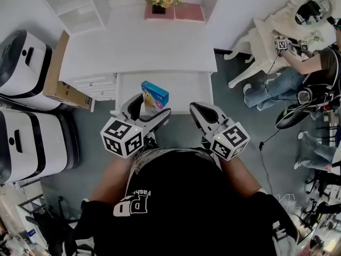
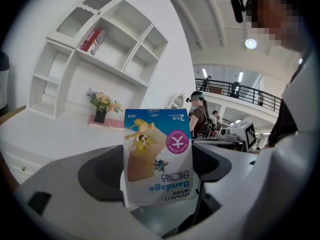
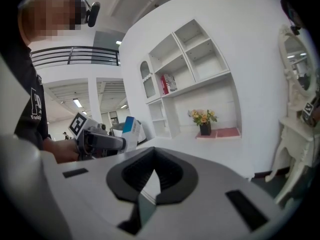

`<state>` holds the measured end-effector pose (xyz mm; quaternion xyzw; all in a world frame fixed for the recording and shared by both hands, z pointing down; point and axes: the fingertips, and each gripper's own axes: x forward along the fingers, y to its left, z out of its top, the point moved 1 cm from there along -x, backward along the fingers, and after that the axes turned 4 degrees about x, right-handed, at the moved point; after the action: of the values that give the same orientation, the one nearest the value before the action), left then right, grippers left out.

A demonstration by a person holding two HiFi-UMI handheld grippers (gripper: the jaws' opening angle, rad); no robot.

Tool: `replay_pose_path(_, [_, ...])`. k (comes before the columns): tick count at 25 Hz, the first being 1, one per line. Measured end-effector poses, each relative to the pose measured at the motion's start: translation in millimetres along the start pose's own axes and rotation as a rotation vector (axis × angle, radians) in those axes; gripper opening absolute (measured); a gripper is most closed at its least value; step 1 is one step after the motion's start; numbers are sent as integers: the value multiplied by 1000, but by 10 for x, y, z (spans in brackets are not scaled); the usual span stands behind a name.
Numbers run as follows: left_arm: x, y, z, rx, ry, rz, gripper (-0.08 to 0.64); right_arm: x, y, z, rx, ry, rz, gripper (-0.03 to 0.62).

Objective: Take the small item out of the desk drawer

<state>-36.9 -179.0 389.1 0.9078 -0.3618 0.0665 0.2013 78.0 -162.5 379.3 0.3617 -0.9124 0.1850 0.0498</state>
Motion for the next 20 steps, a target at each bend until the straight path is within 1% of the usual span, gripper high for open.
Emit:
replay_pose_path(5, [-35,-344,-92,-12,-5,24,419,-407,32,-166,14,-8,10,8])
replay_pose_path(8, [-105,-572,-210,-4,1,48,419,-619,65,-282,31,-9,17,8])
replay_pose_path(11, [-187,-739,-346,-14,9,72,419,-729,124,-390,49,-3,36,8])
replay_pose_path(15, [-354,-883,-474,-27,3,102,419,-805,251,-491,47,3,68,8])
replay_pose_path(20, [-467,-900,-562,-32,8,107,419,-827,335,-520,36,4,73,8])
